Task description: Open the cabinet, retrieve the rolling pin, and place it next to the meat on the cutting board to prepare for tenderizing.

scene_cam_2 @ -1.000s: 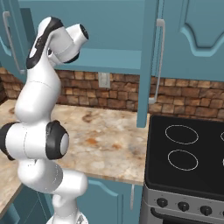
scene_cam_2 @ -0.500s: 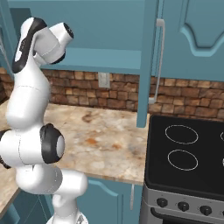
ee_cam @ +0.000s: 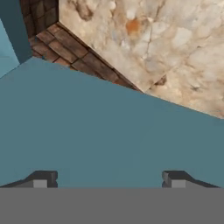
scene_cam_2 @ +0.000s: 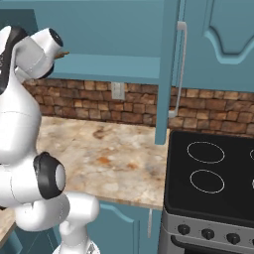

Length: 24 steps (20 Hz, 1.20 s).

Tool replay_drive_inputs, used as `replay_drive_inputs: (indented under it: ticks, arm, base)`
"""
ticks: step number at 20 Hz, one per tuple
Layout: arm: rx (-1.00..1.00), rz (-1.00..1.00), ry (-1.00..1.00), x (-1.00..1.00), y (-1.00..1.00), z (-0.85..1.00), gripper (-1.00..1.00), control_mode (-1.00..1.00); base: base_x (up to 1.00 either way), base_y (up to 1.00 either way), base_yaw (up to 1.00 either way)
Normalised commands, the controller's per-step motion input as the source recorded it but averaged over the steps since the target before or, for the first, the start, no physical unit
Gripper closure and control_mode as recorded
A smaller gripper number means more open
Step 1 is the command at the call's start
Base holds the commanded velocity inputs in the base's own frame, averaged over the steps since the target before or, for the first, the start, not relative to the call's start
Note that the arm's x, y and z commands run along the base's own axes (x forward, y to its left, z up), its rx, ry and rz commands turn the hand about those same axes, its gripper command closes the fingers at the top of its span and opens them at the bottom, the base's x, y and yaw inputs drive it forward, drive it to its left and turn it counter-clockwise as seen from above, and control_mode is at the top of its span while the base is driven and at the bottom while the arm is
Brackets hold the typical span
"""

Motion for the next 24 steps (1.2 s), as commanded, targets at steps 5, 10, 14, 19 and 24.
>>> replay_drive_inputs:
  ticks: [5,10,14,19,24]
  arm:
    - [-0.03,0.0,0.0,-0.39,0.66,0.0,-1.0,-1.0]
    - [-0.05,0.0,0.0,-0.25,0.75,0.0,-1.0,-1.0]
    - [-0.04,0.0,0.0,-0.12,0.72,0.0,-1.0,-1.0]
    - [-0.03,0.0,0.0,0.0,0.51,0.0,-1.0,-1.0]
    - [-0.01,0.0,-0.02,0.0,0.07,0.0,-1.0,-1.0]
  base:
    - [0.0,0.0,0.0]
    - [0.0,0.0,0.0]
    - [0.0,0.0,0.0]
    - [0.0,0.0,0.0]
    - [0.0,0.0,0.0]
